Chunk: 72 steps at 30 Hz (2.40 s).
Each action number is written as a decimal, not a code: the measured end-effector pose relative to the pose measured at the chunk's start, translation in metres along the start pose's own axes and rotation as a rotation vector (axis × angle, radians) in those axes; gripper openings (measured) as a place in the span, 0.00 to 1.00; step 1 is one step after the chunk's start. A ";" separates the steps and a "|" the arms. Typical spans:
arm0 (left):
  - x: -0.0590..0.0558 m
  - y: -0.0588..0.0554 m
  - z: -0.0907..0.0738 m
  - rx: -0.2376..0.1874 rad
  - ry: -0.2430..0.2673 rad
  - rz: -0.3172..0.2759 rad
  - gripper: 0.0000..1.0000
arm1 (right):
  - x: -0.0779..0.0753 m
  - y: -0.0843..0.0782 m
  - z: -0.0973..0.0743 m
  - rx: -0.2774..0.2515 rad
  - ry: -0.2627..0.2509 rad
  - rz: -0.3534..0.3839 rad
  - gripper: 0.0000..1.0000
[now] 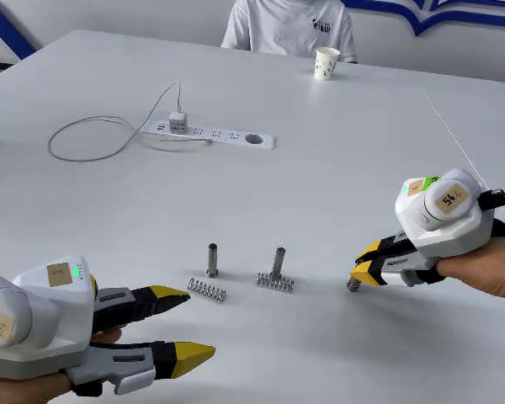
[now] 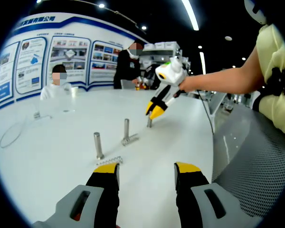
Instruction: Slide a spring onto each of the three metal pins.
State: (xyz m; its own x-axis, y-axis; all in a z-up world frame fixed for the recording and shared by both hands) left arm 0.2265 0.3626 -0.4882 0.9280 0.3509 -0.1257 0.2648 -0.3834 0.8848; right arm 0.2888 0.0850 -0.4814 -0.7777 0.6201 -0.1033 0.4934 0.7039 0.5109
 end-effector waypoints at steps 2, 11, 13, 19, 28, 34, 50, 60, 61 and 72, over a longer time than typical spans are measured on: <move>0.000 0.000 0.000 0.000 0.001 0.000 0.47 | 0.000 0.000 0.000 -0.002 0.001 0.002 0.17; 0.000 -0.001 0.000 0.000 0.002 -0.001 0.47 | -0.002 0.000 -0.002 -0.012 -0.009 0.002 0.22; -0.001 0.000 0.000 0.000 0.001 -0.001 0.47 | -0.001 0.002 -0.003 -0.017 -0.012 -0.004 0.22; 0.000 0.001 0.001 -0.002 -0.001 0.000 0.47 | 0.004 0.010 -0.005 -0.030 -0.005 -0.030 0.22; 0.001 0.001 0.001 -0.003 -0.001 0.002 0.47 | 0.018 0.028 0.002 -0.038 0.024 -0.080 0.22; 0.000 0.002 0.001 -0.004 0.000 0.003 0.47 | 0.028 0.035 0.012 -0.030 0.053 -0.102 0.22; 0.000 0.003 0.001 -0.005 0.003 0.002 0.47 | 0.052 0.055 0.042 0.005 0.120 -0.191 0.20; 0.002 0.003 -0.001 0.001 0.007 0.003 0.47 | 0.052 0.057 0.054 0.022 0.135 -0.200 0.17; 0.002 0.002 -0.001 0.001 0.008 0.003 0.47 | 0.051 0.057 0.055 0.025 0.138 -0.197 0.17; 0.004 0.001 -0.001 0.002 0.011 -0.003 0.47 | 0.051 0.052 0.066 0.059 0.153 -0.187 0.15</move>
State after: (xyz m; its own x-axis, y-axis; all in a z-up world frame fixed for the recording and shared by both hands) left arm 0.2299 0.3646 -0.4869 0.9242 0.3614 -0.1237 0.2683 -0.3835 0.8837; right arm 0.3008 0.1757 -0.5168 -0.9054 0.4205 -0.0583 0.3538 0.8233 0.4438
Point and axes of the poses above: the centre of the closed fingertips' face, and the gripper's own axes: z roughly forward along the fingers, x roughly to its left, y roughly out of its top, the point moved 6 cm from there along -z, roughly backward along the fingers, and after that the axes turned 7 degrees about x, right-handed, at the moved point
